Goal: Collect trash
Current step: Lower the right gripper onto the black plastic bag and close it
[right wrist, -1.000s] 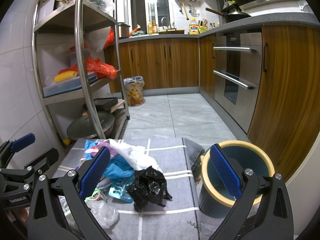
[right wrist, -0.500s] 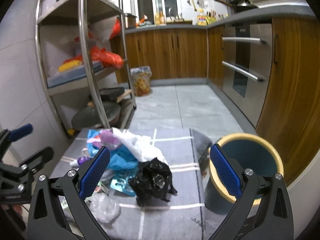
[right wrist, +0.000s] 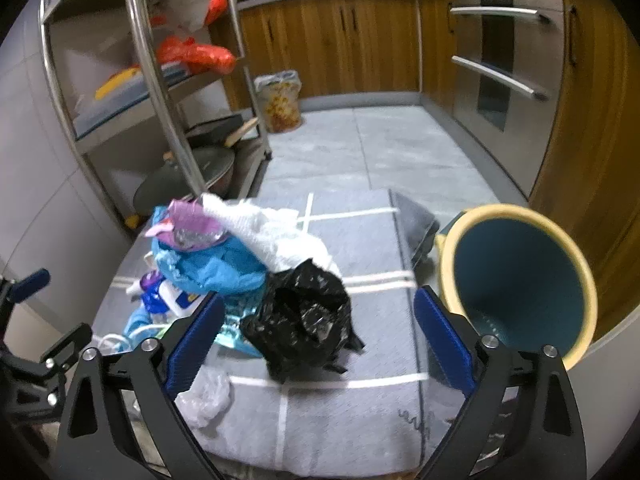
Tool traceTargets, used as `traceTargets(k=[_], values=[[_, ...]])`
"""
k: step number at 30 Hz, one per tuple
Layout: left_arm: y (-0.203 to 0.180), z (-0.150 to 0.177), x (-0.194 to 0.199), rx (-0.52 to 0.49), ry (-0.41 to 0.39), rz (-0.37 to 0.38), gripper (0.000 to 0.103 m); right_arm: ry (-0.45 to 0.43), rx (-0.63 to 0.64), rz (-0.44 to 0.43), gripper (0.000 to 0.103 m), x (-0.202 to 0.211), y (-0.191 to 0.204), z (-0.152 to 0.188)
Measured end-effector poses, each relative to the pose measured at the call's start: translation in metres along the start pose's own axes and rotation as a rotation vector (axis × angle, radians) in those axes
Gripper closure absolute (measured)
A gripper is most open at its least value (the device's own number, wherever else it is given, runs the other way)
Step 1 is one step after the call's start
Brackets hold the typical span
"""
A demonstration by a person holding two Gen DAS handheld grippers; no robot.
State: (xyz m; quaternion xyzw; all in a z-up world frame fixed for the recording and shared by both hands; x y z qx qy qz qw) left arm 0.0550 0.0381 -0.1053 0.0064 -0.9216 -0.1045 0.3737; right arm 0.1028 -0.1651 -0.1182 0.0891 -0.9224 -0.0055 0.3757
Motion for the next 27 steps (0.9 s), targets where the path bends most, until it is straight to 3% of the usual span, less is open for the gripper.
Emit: traceTargets(k=[3, 8, 12, 18, 22, 26, 27], values=[[-0.002, 0.013, -0.014, 0.007, 0.067, 0.020, 0.008, 0.034, -0.007, -0.021, 0.031, -0.008, 0.003, 0.003], [-0.012, 0.027, -0.030, 0.019, 0.155, 0.079, 0.022, 0.079, -0.028, -0.052, 0.047, -0.018, 0.003, 0.009], [-0.022, 0.029, -0.029, -0.004, 0.159, 0.104, 0.022, 0.081, -0.015, -0.069, 0.048, -0.018, 0.007, 0.009], [-0.022, 0.024, -0.030, 0.004, 0.156, 0.117, 0.032, 0.097, 0.013, -0.071, 0.050, -0.022, 0.014, 0.010], [-0.023, 0.017, -0.026, -0.001, 0.132, 0.137, 0.049, 0.112, 0.004, -0.069, 0.051, -0.025, 0.012, 0.011], [-0.031, 0.018, -0.031, -0.056, 0.155, 0.137, 0.097, 0.115, 0.007, -0.065, 0.051, -0.027, 0.012, 0.012], [-0.030, 0.018, -0.030, -0.060, 0.151, 0.131, 0.099, 0.116, 0.004, -0.062, 0.051, -0.027, 0.010, 0.012]])
Point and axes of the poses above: each gripper's, at about its wrist camera, not at the fingertips, and x roughly against the way its jaws point, y to its left, z to its underside, the point moved 6 cm from there along -x, roughly the way its jaws point, and after that the axes turned 1 degree about -y, right-handed, at the moved point
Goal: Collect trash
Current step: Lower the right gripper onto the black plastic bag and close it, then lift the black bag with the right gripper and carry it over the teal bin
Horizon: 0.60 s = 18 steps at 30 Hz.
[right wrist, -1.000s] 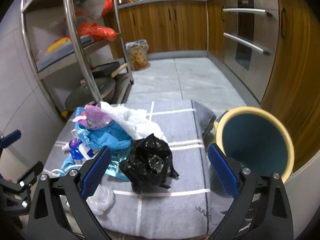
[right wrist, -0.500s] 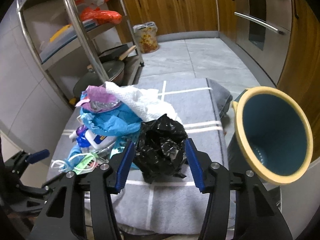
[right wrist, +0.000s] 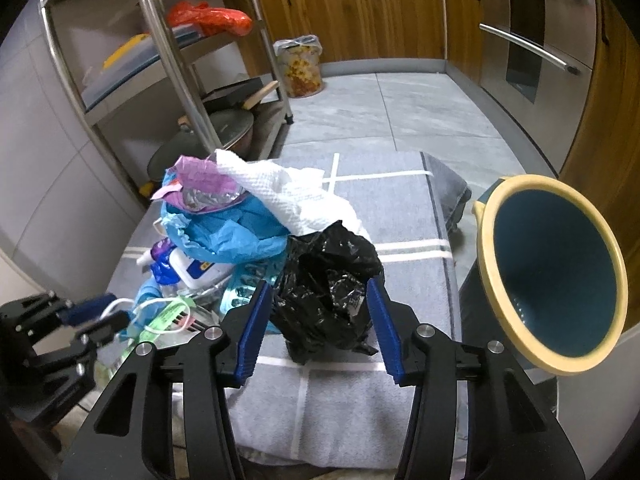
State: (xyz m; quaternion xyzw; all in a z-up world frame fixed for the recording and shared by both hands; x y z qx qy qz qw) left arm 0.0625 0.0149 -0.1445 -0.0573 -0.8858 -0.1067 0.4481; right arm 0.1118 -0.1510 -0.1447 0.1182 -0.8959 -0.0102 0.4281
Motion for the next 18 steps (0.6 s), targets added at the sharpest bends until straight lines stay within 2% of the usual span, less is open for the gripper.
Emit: traceTargets(k=[3, 8, 13, 18], values=[[0.009, -0.008, 0.010, 0.017, -0.048, -0.020, 0.100, 0.002, -0.018, 0.005, 0.051, -0.001, -0.004, 0.000], [0.030, -0.025, 0.036, 0.117, -0.147, 0.013, 0.100, -0.002, -0.037, 0.010, 0.051, -0.001, -0.010, -0.001], [0.035, -0.042, 0.060, 0.122, -0.237, 0.018, 0.100, 0.000, -0.051, 0.007, 0.051, -0.002, -0.013, -0.002], [0.030, -0.071, 0.088, 0.082, -0.343, 0.017, 0.100, -0.005, -0.055, -0.060, 0.051, -0.009, -0.005, -0.006]])
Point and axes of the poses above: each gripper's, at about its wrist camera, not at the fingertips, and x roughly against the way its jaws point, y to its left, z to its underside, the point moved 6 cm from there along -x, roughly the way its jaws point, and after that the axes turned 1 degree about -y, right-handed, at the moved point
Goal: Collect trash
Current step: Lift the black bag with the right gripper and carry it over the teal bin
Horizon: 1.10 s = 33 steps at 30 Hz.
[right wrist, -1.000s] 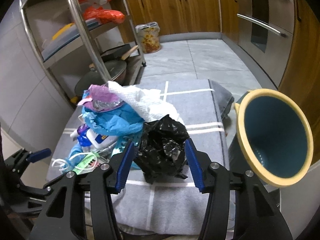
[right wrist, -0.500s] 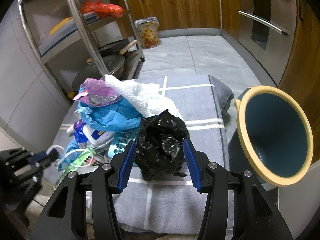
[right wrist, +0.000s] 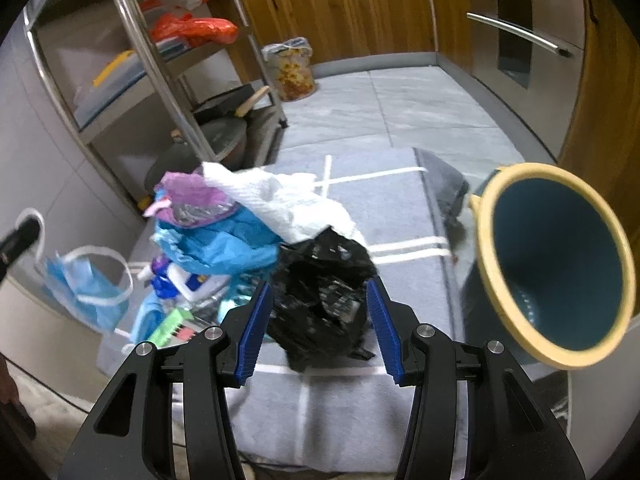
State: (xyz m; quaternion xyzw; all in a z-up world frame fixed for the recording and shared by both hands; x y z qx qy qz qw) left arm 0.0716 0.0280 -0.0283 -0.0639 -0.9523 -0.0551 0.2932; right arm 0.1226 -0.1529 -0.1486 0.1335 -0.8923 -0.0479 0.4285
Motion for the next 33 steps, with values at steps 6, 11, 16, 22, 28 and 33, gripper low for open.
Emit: traceTargets(k=[6, 11, 16, 22, 28, 33], values=[[-0.007, -0.011, -0.005, 0.003, -0.018, 0.033, 0.100, 0.025, 0.064, -0.037, 0.052, -0.015, 0.019, 0.002], [-0.010, -0.010, -0.013, -0.002, 0.000, 0.054, 0.100, 0.057, 0.132, -0.054, 0.062, -0.027, 0.037, 0.006], [-0.011, -0.010, -0.012, -0.012, -0.008, 0.066, 0.100, 0.089, 0.158, -0.017, 0.085, -0.038, 0.038, 0.009], [-0.014, -0.013, -0.011, -0.006, -0.013, 0.078, 0.100, 0.047, 0.129, -0.018, 0.091, -0.024, 0.033, 0.001], [-0.025, -0.019, -0.011, -0.017, -0.023, 0.096, 0.100, -0.013, 0.100, -0.023, 0.093, -0.001, 0.023, -0.007], [-0.043, -0.031, -0.010, -0.017, -0.042, 0.118, 0.100, -0.091, 0.074, -0.028, 0.093, 0.031, 0.013, -0.021]])
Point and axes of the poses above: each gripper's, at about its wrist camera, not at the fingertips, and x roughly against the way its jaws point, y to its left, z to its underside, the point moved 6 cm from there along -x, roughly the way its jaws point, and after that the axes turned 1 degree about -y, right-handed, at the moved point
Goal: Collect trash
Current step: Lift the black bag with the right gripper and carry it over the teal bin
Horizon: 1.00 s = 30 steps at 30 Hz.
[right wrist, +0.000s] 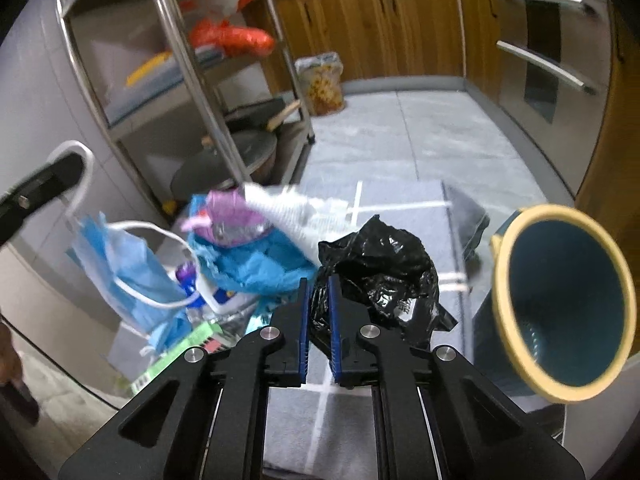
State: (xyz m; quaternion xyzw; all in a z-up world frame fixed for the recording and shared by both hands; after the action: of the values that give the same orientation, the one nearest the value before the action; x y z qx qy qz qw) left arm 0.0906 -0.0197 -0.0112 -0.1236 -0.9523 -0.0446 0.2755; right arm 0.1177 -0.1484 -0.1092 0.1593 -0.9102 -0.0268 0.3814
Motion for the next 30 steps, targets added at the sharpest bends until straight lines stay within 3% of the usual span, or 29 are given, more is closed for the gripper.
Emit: traceTargets(k=[19, 27, 30], values=[[-0.075, -0.046, -0.008, -0.037, -0.073, 0.093, 0.100, -0.243, -0.062, 0.121, 0.093, 0.113, -0.086, -0.056], [-0.125, -0.071, -0.029, -0.074, -0.084, 0.193, 0.100, -0.289, -0.043, 0.235, 0.093, 0.131, -0.150, -0.068], [-0.142, -0.077, -0.042, -0.088, -0.084, 0.223, 0.100, -0.266, -0.104, 0.240, 0.093, 0.121, -0.175, -0.063]])
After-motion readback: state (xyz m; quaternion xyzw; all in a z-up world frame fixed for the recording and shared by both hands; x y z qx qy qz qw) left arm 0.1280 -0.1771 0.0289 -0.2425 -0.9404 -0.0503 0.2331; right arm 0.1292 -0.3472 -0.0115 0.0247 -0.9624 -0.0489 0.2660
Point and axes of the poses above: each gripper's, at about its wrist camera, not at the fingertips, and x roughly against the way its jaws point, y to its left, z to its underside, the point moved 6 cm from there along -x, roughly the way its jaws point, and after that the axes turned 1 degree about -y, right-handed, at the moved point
